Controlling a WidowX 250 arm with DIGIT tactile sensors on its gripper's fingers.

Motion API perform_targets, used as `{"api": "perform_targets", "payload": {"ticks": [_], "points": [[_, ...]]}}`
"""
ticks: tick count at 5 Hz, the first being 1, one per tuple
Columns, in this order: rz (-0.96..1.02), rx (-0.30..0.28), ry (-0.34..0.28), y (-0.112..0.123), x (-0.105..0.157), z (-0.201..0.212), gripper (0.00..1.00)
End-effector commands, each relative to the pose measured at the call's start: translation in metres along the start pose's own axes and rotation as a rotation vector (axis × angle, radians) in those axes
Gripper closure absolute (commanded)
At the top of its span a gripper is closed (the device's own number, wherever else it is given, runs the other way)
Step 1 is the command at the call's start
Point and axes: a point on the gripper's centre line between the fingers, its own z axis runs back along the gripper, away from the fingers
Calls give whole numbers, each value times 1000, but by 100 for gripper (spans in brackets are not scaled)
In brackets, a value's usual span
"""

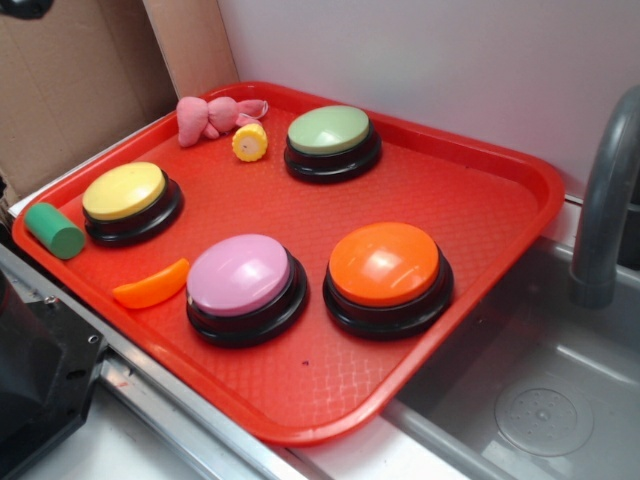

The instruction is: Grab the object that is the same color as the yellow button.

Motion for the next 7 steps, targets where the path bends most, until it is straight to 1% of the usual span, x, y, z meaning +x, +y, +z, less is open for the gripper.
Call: {"api": "perform_targets", "payload": {"ticks": [1,2,3,4,5,6,7], "points": [[0,0,0,0,0,0,0],[141,-43,14,8,15,-12,0],[393,-40,24,20,37,-30,0],[626,-16,5,40,60,-47,0],[859,7,-43,64,83,-66,0],[1088,66,-71,91,102,-91,0],[1213,60,-66,112,122,-120,0]]}}
